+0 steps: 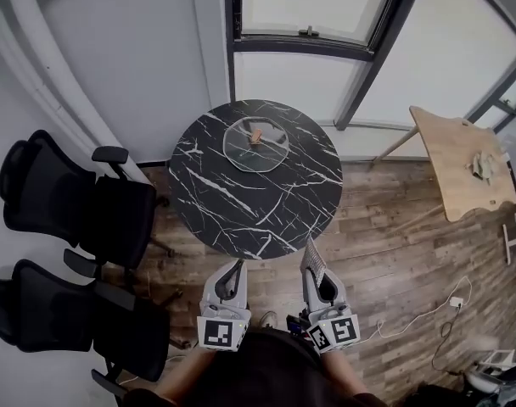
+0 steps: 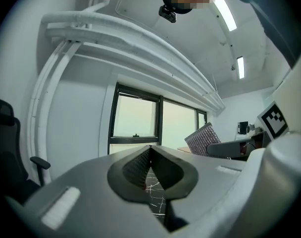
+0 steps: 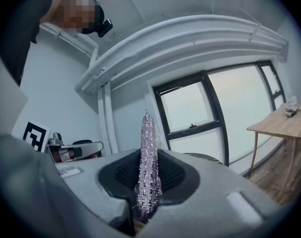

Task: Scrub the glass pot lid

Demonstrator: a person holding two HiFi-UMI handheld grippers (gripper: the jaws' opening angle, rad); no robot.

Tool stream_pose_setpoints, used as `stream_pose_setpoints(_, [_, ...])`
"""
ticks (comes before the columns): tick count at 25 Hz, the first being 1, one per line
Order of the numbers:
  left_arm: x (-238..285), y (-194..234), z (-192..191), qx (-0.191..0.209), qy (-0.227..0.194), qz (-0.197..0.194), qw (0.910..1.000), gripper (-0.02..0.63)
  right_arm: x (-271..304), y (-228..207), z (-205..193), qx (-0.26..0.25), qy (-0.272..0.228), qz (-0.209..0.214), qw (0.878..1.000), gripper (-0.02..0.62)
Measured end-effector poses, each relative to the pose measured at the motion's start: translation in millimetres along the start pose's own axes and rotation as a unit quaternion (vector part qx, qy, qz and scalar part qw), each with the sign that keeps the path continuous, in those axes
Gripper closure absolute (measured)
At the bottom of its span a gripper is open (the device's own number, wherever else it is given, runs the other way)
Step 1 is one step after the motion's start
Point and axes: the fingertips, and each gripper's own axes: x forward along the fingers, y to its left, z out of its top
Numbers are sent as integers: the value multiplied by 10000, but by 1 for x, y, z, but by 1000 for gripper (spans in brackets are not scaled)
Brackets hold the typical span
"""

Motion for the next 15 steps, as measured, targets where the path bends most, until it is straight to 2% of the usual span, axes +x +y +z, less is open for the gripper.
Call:
stream_pose_setpoints(4, [16, 29, 6, 13, -102, -114, 9999, 603, 36, 16, -3, -1, 71, -12, 10000, 518])
stream_pose_setpoints(15, [50, 93, 5, -276, 12, -416, 9988, 603, 110, 46, 4, -105, 133, -136, 9998, 517])
